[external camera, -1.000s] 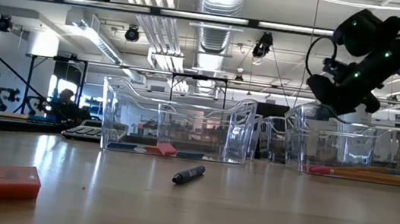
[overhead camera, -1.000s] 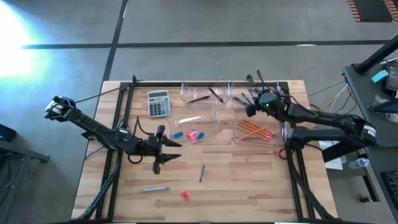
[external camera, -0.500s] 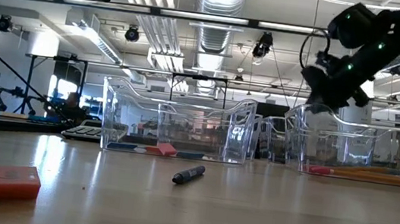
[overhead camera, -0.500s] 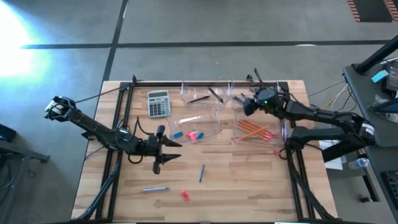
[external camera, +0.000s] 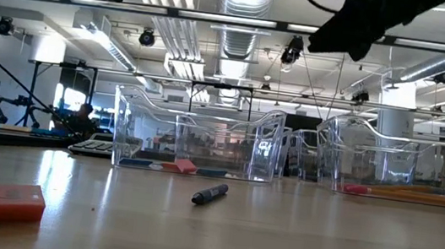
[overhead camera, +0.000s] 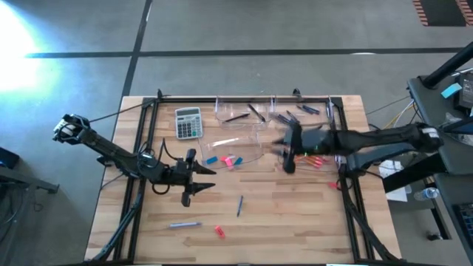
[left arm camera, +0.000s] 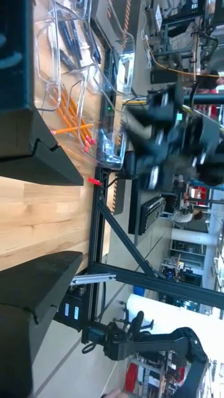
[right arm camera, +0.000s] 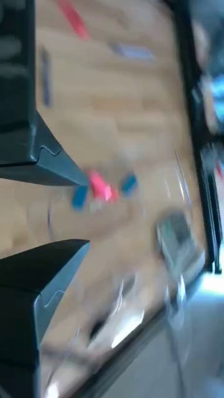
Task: Sort crayons/erasers/pens/pencils in bins
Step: Put the blue crayon into the top right transparent bin
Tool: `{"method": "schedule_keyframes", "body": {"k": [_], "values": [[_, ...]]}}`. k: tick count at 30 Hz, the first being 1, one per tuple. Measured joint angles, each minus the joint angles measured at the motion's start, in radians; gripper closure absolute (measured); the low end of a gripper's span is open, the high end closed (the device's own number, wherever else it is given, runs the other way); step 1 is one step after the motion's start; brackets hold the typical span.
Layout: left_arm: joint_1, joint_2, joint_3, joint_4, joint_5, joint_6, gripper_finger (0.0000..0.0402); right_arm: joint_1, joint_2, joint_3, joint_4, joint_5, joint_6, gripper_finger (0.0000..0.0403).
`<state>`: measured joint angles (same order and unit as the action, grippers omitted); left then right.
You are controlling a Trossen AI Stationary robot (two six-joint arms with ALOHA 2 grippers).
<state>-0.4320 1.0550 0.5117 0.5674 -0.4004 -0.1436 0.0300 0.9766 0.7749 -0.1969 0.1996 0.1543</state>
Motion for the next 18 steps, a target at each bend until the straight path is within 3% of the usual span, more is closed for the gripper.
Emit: {"method": "schedule_keyframes", "body": {"k": [8,14,18], "values": [[0.000,0.000,0.000,0.000,0.000,-0.001,0.0233,0.234,0.263,0.121,0.008,0.008,-0.108,0.0261],[0.000,0.000,-0.001,0.000,0.000,-0.003,0.0233,0.286,0.546,0.329,-0.060,-0.125,-0.178,0.0264],[0.000,0.000,-0.001,0.000,0.000,-0.003,0.0233,0.287,0.734,0.491,-0.192,-0.155,-0.276,0.0264]]}}
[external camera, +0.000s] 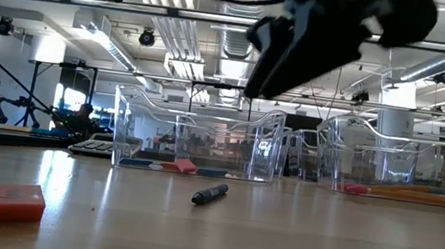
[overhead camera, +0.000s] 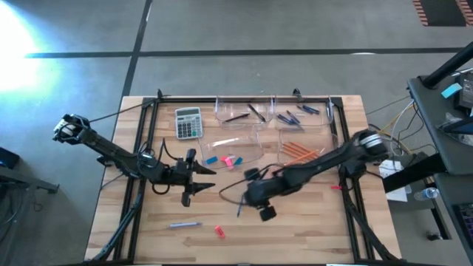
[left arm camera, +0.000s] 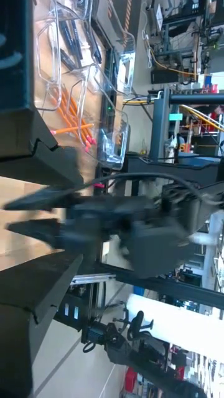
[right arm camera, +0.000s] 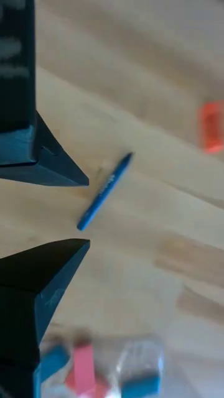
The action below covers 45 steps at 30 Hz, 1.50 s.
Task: Sort crayons/erasers/pens/pencils in bins
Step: Put the blue crayon into the top right transparent bin
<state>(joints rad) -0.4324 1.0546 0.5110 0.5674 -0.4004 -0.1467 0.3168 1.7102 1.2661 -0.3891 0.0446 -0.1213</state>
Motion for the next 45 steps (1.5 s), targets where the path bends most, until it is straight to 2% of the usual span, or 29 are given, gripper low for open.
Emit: {"method": "schedule_keyframes", "body": {"k": [5,10,13,17,28,32,40,45], "values": [[0.000,0.000,0.000,-0.001,0.001,0.000,0.0233,-0.001,0.190,0.162,-0.139,0.000,-0.086,0.0264],[0.000,0.000,0.000,-0.002,0.002,0.000,0.0233,-0.001,0.293,0.257,-0.163,0.000,-0.146,0.0264],[0.000,0.000,0.000,-0.002,0.002,0.000,0.0233,-0.003,0.312,0.270,-0.164,-0.011,-0.170,0.0264],[0.000,0.000,0.000,-0.002,0.003,0.000,0.0233,-0.023,0.322,0.267,-0.171,-0.076,-0.155,0.0264],[0.000,-0.001,0.000,-0.001,0.003,-0.002,0.0233,-0.053,0.368,0.263,-0.188,-0.090,-0.133,0.0269],[0.000,-0.001,0.000,-0.002,0.004,-0.002,0.0233,-0.053,0.374,0.264,-0.208,-0.090,-0.121,0.0294],[0.000,0.000,0.000,-0.002,0.004,-0.003,0.0233,-0.052,0.374,0.263,-0.229,-0.084,-0.105,0.0375],[0.000,0.000,0.000,-0.002,0.003,-0.003,0.0233,-0.049,0.350,0.261,-0.238,-0.078,-0.052,0.0386]]}}
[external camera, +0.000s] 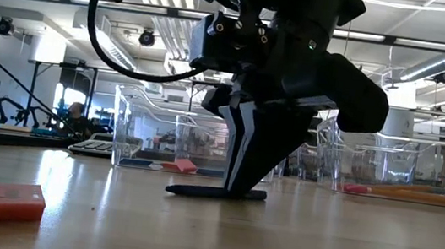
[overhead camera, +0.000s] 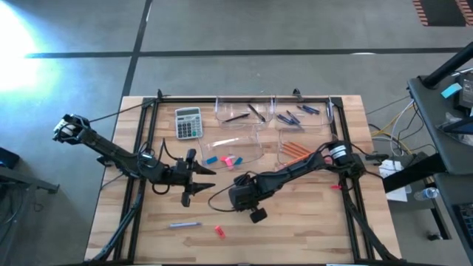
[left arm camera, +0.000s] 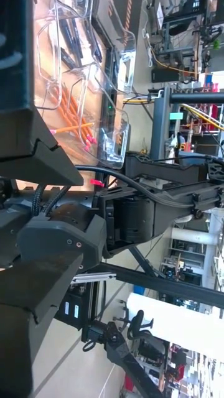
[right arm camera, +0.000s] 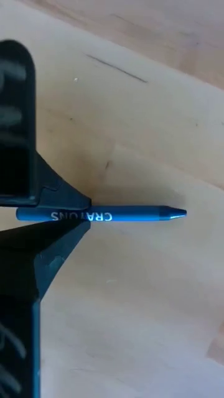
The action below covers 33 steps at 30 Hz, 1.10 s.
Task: Sort crayons/erasers/pens/pencils in bins
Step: Put the blue crayon into the top right transparent bin
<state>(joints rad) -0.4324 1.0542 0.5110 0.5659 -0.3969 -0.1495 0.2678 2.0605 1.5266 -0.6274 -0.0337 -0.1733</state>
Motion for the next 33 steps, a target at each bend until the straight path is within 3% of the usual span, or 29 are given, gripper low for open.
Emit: {"method": "schedule_keyframes", "body": {"k": [11,15,21,24,29,33], "values": [[0.000,0.000,0.000,0.000,0.000,-0.001,0.0233,0.008,-0.222,-0.052,-0.047,0.047,0.033,0.0389],[0.000,0.000,0.000,0.000,0.001,-0.001,0.0233,-0.001,-0.347,-0.145,-0.041,0.106,0.042,0.0389],[0.000,0.003,0.000,0.001,0.001,-0.001,0.0233,-0.072,-0.636,-0.381,0.035,0.197,0.082,0.0389],[0.000,0.003,0.000,0.002,0.001,-0.001,0.0233,-0.131,-0.810,-0.512,0.097,0.304,0.105,0.0390],[0.000,0.003,0.000,0.002,0.001,-0.001,0.0233,-0.257,-1.050,-0.703,0.075,0.638,0.154,0.0390],[0.000,0.006,0.000,0.001,0.000,-0.001,0.0233,-0.435,-1.195,-0.807,0.090,0.666,0.184,0.0390]]}}
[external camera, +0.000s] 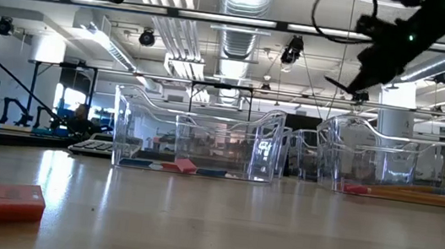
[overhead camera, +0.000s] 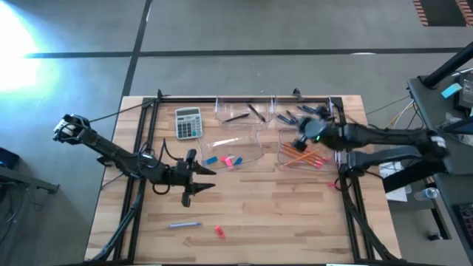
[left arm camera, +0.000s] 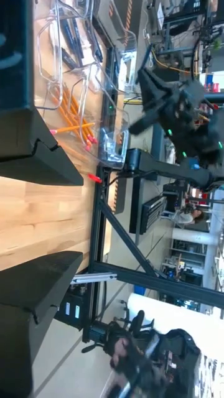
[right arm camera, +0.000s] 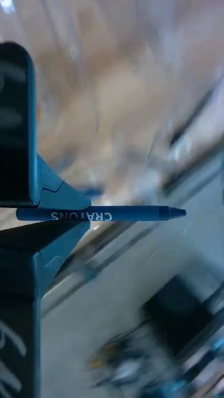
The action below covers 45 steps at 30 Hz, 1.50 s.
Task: Sort crayons/erasers/pens/pencils in bins
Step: Put the blue crayon into the top right transparent bin, then put the white pen into the top left transparent bin
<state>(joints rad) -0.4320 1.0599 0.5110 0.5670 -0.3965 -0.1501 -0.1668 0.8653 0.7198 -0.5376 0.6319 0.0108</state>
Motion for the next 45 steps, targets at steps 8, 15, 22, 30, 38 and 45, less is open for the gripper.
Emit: {"method": "schedule_keyframes", "body": {"k": [8,15,22,30,38,45], "values": [[0.000,-0.001,0.001,0.002,0.000,0.000,0.0233,-0.350,-0.067,-0.117,-0.003,-0.191,0.034,0.0390],[0.000,0.000,0.001,0.002,0.000,0.000,0.0233,-0.473,0.014,-0.141,-0.001,-0.271,0.049,0.0388],[0.000,0.000,0.001,0.001,0.000,0.000,0.0233,-0.477,0.053,-0.126,0.014,-0.262,0.044,0.0323],[0.000,0.000,0.001,0.001,0.000,0.000,0.0233,-0.473,0.040,-0.071,0.002,-0.255,0.068,0.0250],[-0.014,0.000,0.083,-0.252,-0.001,-0.018,0.0233,-0.327,-0.048,0.027,-0.021,-0.545,0.185,0.0240],[-0.058,0.077,0.268,-0.716,0.000,-0.188,0.0233,0.003,-0.141,0.024,0.083,-0.500,0.268,0.0255]]}}
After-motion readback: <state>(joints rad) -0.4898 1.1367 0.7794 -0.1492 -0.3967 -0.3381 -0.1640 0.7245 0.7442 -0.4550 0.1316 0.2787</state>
